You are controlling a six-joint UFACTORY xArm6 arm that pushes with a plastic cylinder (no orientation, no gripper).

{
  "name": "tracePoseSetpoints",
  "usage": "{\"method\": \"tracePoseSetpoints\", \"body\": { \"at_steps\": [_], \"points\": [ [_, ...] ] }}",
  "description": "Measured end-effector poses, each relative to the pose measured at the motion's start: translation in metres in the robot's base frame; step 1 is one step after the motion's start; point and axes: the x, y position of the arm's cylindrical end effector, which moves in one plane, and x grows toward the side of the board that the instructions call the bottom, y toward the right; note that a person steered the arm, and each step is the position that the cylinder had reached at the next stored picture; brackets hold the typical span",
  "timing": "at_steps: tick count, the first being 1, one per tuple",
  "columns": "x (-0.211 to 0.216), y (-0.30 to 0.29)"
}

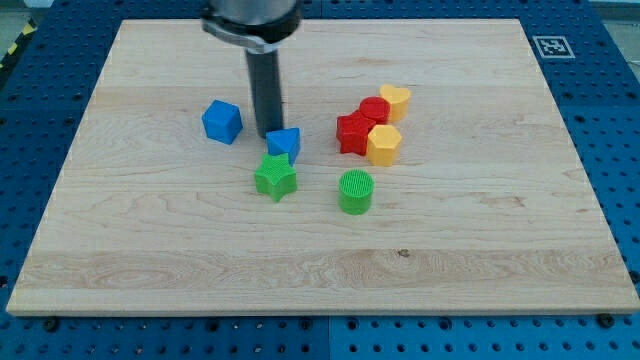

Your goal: Move blue triangle towards bottom center

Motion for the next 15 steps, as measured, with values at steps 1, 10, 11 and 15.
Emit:
{"method": "tracePoseSetpoints", "body": {
  "at_steps": [1,10,11,15],
  "points": [
    [0.000,-0.043],
    [0.018,0.003],
    [0.019,0.022],
    [0.040,0.033]
  ]
}}
